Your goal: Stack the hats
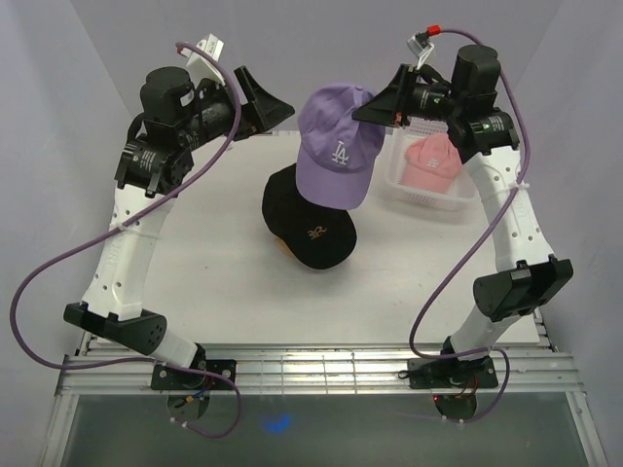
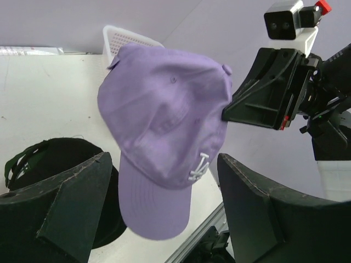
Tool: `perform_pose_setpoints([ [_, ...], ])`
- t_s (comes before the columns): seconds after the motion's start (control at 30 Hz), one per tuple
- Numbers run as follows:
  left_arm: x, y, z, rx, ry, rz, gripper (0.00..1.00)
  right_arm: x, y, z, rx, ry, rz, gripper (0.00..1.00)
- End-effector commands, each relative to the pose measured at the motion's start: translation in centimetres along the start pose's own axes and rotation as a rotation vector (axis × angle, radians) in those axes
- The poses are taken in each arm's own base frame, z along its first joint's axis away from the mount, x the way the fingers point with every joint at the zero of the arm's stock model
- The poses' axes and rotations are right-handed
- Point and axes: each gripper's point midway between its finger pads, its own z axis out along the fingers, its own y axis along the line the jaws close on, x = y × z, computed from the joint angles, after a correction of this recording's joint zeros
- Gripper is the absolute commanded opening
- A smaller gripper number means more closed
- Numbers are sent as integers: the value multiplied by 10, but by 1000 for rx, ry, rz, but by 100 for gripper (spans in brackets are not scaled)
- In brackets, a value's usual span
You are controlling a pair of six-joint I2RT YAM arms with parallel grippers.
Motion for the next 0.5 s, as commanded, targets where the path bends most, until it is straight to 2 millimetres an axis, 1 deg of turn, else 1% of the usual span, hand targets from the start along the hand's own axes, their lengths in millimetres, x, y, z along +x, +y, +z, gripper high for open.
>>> perform_pose_setpoints([
  [0.0,-2,-4,-9,-10,-11,-21,88,22,39,4,-142,84,-18,8],
  [0.1,-1,-3,-10,-13,-8,-27,88,37,46,17,-181,142,9,8],
  [0.17,-1,-3,-11,-18,-10,-26,88,46,44,23,-181,176,41,8],
  [0.27,-2,-3,-13,-24,-16,-24,88,57,42,29,-177,209,43,8],
  [0.37,-3,-4,-14,-24,-16,-24,88,80,48,39,-200,280,50,8],
  [0.47,-3,-4,-12,-25,-10,-26,88,94,43,45,-192,323,52,8],
])
